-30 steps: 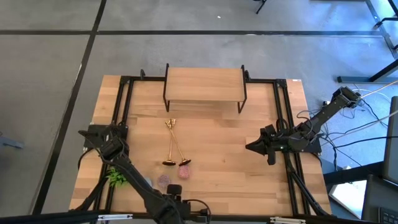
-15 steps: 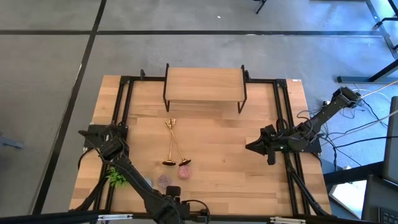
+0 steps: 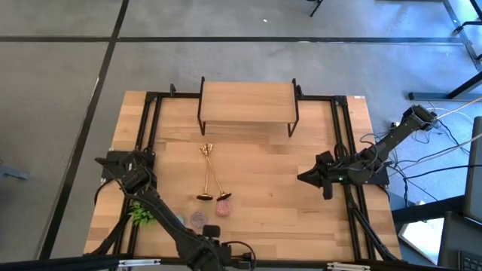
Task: Pick & Place candle stick holders
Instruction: Put the black candle holder on the shelf
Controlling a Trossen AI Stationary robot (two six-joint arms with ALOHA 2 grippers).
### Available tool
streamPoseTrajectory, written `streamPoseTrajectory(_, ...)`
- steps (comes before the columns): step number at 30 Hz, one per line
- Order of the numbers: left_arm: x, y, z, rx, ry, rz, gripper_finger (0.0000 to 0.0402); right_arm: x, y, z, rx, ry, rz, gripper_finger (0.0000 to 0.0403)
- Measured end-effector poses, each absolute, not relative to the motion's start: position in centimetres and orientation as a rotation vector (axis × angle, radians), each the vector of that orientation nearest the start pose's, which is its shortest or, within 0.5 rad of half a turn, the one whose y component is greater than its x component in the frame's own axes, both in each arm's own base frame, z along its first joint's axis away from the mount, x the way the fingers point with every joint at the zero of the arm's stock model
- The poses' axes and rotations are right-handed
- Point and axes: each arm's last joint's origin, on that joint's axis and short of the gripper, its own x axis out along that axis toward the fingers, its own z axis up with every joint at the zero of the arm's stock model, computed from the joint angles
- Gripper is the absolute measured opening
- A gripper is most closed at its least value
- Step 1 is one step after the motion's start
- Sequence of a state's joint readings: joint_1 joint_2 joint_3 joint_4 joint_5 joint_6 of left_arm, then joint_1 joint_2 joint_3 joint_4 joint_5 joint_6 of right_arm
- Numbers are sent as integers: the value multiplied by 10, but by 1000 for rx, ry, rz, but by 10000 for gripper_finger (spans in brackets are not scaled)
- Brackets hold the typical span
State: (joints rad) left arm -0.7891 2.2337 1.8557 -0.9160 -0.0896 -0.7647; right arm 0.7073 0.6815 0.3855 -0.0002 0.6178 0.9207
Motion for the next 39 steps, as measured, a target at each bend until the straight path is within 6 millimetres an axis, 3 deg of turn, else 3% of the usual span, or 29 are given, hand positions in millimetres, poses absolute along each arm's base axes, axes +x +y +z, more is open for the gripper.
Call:
streamPoseTrajectory(6, 327, -327, 183, -113, 1293, -124, 130, 128, 87, 229, 734, 254, -24, 26)
streamPoseTrajectory(12, 329, -334, 156, -131, 1380, -163, 132, 128, 87, 229, 735, 252, -24, 26)
streamPoseTrajectory(18, 329, -334, 155, -157, 1380, -138, 120, 128, 87, 229, 747, 250, -28, 26)
streamPoseTrajectory(23, 329, -334, 155, -160, 1381, -130, 87, 128, 87, 229, 747, 250, -28, 26)
streamPoseTrajectory(29, 328, -330, 157, -202, 1407, -76, 13, 128, 87, 229, 746, 250, -28, 26)
streamPoseTrajectory(34, 322, -317, 176, -202, 1452, -15, 9, 128, 87, 229, 747, 250, -27, 26)
streamPoseTrajectory(39, 316, -298, 229, -234, 1275, 95, 8, 128, 87, 229, 747, 250, -27, 26)
